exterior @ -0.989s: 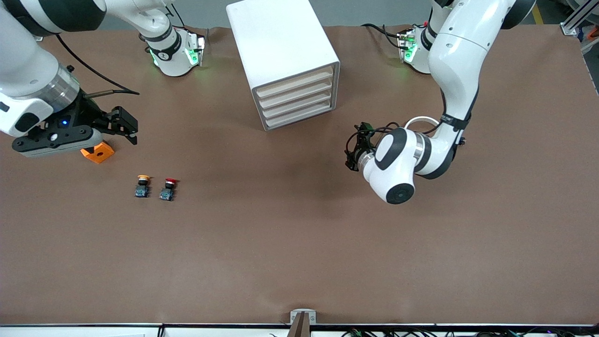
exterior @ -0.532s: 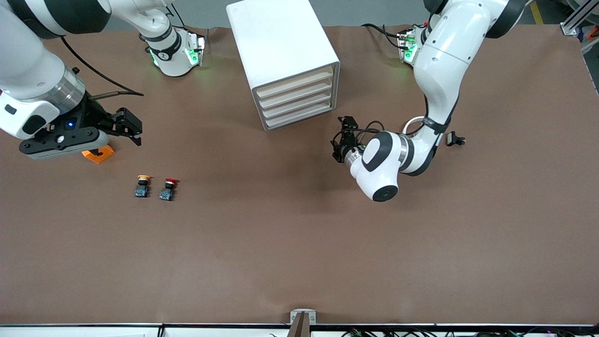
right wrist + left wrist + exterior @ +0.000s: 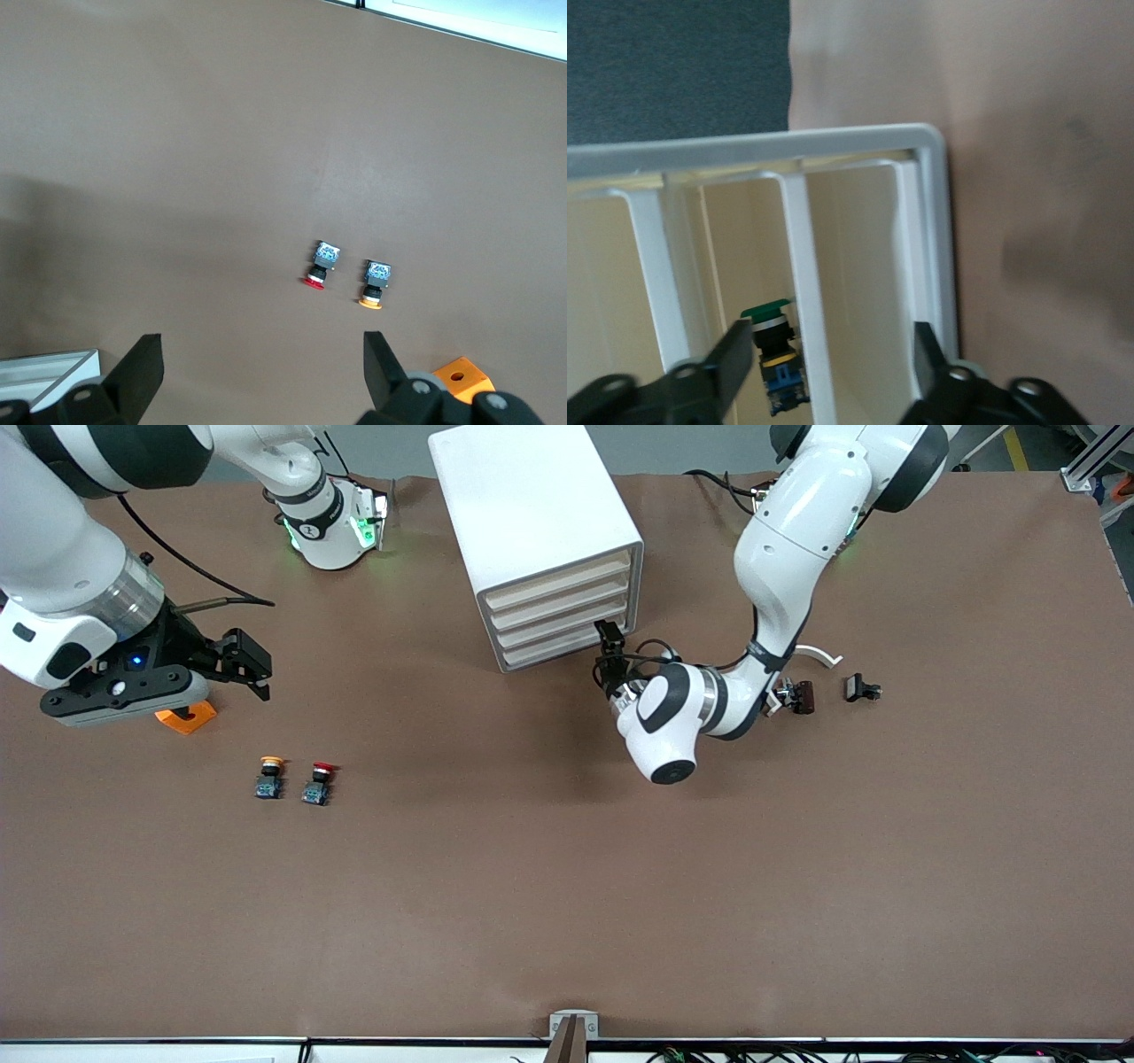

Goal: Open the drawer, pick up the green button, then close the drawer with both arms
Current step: 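Hook the left gripper on the drawer front and pull it open, then pull the drawer further open with the left gripper while the right gripper approaches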

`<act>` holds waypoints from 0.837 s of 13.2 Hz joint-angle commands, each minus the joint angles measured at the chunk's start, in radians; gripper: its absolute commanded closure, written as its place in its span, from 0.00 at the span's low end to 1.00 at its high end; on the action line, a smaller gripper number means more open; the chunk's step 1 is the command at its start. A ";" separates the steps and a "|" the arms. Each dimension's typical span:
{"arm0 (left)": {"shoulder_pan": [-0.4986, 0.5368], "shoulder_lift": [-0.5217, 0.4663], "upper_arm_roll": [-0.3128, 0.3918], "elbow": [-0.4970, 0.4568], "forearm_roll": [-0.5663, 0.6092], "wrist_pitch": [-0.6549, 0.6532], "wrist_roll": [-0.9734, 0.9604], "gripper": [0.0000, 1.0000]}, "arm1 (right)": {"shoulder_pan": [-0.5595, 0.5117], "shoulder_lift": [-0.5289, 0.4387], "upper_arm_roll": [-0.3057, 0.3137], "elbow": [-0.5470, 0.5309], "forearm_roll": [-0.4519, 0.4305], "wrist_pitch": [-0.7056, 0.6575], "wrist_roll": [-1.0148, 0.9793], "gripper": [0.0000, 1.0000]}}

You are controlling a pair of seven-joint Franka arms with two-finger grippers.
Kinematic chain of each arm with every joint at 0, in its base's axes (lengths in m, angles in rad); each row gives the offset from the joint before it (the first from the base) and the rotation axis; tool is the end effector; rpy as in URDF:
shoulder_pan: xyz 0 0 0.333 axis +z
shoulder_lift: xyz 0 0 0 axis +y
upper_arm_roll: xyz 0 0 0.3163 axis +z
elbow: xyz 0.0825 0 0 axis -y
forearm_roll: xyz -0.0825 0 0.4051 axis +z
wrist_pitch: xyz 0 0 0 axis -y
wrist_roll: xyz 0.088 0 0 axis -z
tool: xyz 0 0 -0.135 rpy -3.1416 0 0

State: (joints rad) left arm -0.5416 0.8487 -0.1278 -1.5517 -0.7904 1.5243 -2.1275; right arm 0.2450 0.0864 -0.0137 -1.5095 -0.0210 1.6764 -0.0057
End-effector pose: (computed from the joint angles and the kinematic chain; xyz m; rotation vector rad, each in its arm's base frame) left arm 0.4244 -0.4543 0.1237 -1.3499 -1.7185 1.2259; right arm 0.5992 0.1388 0.5859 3.1038 0.3718 0.1290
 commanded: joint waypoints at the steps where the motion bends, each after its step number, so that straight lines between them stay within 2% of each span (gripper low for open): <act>1: -0.021 0.007 0.007 0.005 -0.053 -0.024 -0.038 0.34 | 0.010 0.012 -0.005 0.028 0.003 -0.012 0.009 0.00; 5: -0.046 0.012 0.007 -0.024 -0.063 -0.024 -0.048 0.48 | 0.010 0.013 -0.005 0.028 0.001 -0.012 0.007 0.00; 8: -0.058 0.024 0.007 -0.024 -0.104 -0.016 -0.048 0.54 | 0.010 0.016 -0.005 0.028 0.001 -0.012 0.007 0.00; 11: -0.070 0.029 0.007 -0.024 -0.109 -0.007 -0.048 0.69 | 0.011 0.019 -0.005 0.029 0.001 -0.012 0.007 0.00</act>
State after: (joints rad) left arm -0.5928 0.8733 -0.1277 -1.5778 -0.8765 1.5129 -2.1639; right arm 0.2451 0.0912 -0.0137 -1.5092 -0.0210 1.6763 -0.0058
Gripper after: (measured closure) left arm 0.634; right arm 0.000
